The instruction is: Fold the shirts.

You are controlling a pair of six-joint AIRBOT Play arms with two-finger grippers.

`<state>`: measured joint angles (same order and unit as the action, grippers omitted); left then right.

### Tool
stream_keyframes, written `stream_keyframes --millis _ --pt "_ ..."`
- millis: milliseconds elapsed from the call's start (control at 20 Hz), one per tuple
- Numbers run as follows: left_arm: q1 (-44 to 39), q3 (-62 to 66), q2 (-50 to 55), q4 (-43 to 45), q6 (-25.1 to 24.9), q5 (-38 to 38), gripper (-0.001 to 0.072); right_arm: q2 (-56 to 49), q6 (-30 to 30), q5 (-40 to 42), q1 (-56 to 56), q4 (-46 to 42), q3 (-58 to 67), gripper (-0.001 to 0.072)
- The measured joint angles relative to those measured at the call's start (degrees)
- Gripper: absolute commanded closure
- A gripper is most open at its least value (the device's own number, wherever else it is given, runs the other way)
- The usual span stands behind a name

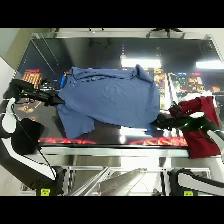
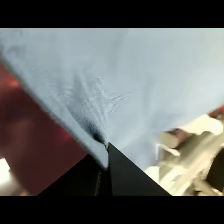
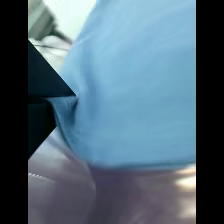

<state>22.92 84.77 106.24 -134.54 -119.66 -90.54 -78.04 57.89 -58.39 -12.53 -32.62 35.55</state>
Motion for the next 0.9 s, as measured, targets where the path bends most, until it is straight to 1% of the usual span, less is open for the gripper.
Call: stream_keyframes --millis 50,150,250,350,450,600,700,800,900 --pt "0.15 0.02 -2.08 -2.89 -0.52 -1.05 0.0696 2.36 -0.92 -1.38 -0.31 1.99 2.34 0.0691" --pt "0.59 0.09 -7.87 -9.38 -1.38 -2.86 0.0696 8.72 -1.42 -4.09 -2.03 3.15 8.63 0.0691" --pt "1.31 0.48 -15.74 -14.8 -2.27 -3.96 0.0696 16.65 -1.4 -6.27 -5.2 4.35 17.86 0.069" --pt "2.25 2.29 -25.88 -19.08 -2.69 -4.85 0.0696 24.2 -1.38 -7.78 -8.83 5.09 28.17 0.069" --pt "4.0 5.75 -36.24 -21.29 -3.04 -4.83 0.0696 30.97 -0.94 -8.44 -12.13 5.57 37.79 0.069" --pt "9.49 12.44 -49.79 -22.64 -3.26 -1.64 0.0696 38.23 -0.92 -9.03 -15.56 5.7 48.33 0.069" --pt "13.14 17.4 -55.49 -22.21 -3.21 0.68 0.0696 40.85 -0.94 -8.87 -16.76 5.01 52.76 0.069" --pt "14.12 21.51 -57.31 -20.72 -2.54 1.79 0.0696 41.92 -0.42 -8.59 -17.44 2.91 55.43 0.0691" --pt "12.31 23.96 -55.49 -18.53 -1.86 2.75 0.0696 40.79 1.18 -9.53 -17.73 1.01 55.98 0.0691"
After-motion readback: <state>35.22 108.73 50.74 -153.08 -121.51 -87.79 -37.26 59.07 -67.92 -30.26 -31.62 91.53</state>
